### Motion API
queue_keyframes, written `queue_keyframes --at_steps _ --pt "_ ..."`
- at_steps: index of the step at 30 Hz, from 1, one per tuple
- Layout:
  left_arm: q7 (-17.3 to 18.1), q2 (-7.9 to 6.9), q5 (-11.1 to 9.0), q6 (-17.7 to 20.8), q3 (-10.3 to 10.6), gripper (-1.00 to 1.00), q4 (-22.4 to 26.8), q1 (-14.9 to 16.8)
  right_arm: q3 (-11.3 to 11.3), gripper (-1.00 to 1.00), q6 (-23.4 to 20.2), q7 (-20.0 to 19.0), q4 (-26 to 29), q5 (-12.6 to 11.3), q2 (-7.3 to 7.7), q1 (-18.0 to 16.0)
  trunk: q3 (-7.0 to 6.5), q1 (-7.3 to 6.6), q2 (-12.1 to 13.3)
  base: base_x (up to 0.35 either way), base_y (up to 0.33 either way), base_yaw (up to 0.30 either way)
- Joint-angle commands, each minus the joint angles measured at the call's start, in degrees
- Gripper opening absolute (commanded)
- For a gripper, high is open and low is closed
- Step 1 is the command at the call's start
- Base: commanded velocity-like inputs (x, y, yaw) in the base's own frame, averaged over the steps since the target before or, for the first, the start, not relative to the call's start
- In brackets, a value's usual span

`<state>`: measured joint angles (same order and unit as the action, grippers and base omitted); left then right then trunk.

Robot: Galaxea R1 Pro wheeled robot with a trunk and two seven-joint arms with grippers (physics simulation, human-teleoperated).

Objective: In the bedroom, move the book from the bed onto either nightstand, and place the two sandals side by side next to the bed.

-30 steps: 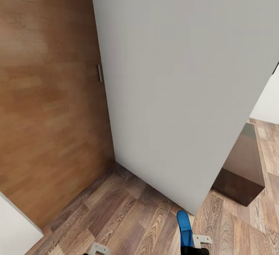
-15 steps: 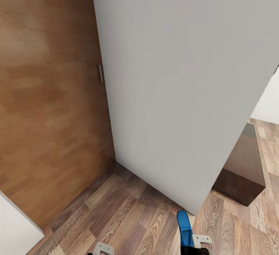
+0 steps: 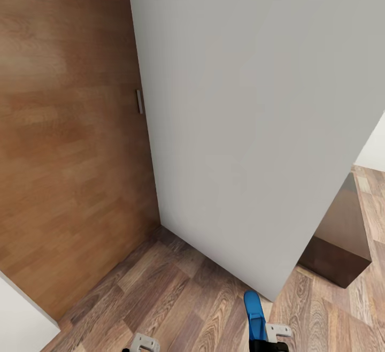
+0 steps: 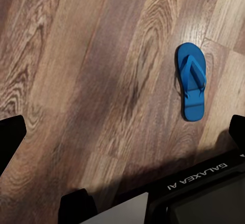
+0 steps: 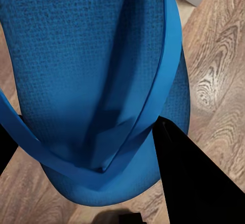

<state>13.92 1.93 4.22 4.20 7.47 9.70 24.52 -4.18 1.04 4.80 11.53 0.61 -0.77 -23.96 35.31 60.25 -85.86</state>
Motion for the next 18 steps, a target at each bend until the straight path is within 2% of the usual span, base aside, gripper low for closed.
queue_keyframes --at_steps 1,7,15,18 --pt "0.1 -0.01 0.4 0.2 0.0 1.00 0.1 0.0 -0.4 -1.00 0.1 0.1 0.0 -0.1 -0.04 0.0 0.05 0.01 0.0 0.168 0.049 0.000" --pt "0.1 0.00 0.4 -0.1 0.0 1.00 0.1 0.0 -0.4 -1.00 0.2 0.1 -0.1 -0.1 -0.03 0.0 0.05 0.01 0.0 0.086 0.024 -0.048" --pt "0.0 0.08 0.4 -0.3 0.0 1.00 0.1 0.0 -0.4 -1.00 0.1 0.1 0.0 -0.1 -0.03 0.0 0.05 0.01 0.0 0.061 0.004 -0.205" --pt "-0.1 0.09 0.4 -0.3 0.0 1.00 0.1 0.0 -0.4 -1.00 0.2 0.1 -0.1 -0.1 -0.06 0.0 0.05 0.01 0.0 0.028 0.000 -0.103"
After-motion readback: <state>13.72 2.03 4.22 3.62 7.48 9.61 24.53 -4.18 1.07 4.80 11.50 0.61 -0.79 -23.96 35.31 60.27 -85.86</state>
